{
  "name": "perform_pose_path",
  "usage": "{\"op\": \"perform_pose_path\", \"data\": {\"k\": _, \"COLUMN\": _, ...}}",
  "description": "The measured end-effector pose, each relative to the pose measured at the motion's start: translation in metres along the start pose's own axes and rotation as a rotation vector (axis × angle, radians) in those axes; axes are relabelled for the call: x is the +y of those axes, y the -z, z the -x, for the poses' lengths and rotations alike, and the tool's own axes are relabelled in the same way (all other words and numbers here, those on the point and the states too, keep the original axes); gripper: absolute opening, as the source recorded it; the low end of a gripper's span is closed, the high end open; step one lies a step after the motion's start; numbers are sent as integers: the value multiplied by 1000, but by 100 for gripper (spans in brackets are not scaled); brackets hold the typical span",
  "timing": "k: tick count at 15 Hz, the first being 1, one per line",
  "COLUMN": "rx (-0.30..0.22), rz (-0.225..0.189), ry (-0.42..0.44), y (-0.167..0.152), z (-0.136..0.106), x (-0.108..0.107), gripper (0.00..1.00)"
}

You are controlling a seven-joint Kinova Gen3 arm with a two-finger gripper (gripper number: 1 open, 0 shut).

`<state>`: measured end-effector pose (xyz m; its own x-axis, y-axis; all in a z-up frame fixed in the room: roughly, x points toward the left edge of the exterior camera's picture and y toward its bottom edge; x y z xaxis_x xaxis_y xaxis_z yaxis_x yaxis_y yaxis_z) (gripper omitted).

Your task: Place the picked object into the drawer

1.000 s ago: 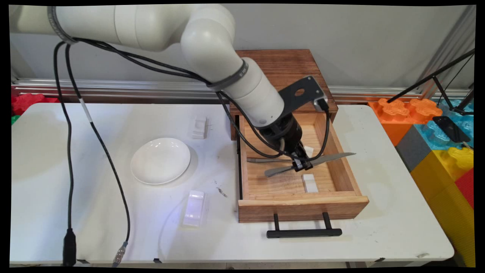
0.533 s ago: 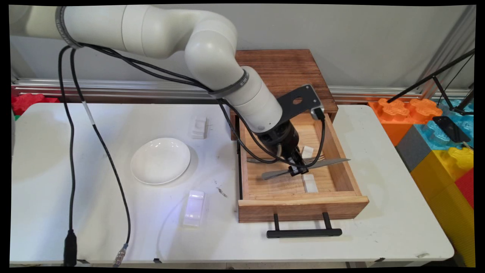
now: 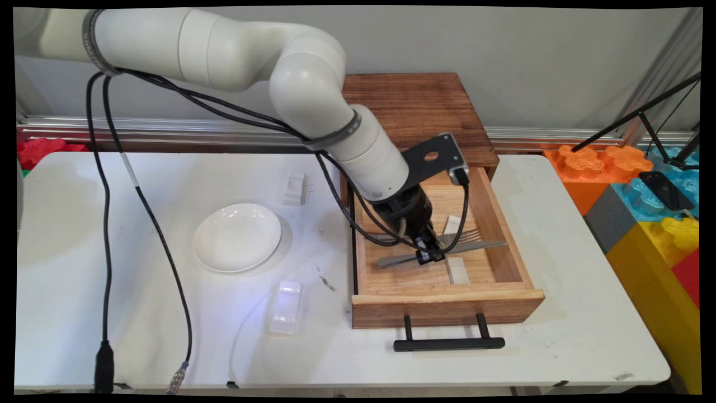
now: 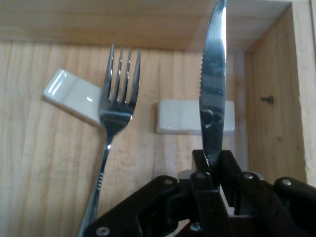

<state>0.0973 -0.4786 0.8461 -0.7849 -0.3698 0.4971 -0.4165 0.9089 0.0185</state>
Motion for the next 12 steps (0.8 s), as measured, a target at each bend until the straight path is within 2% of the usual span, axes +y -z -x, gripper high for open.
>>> {"op": "perform_pose_path", "data": {"k": 12, "rx": -28, "rz": 13, "ry": -5, "y": -6, "z": 16, "x": -3, "gripper": 0}}
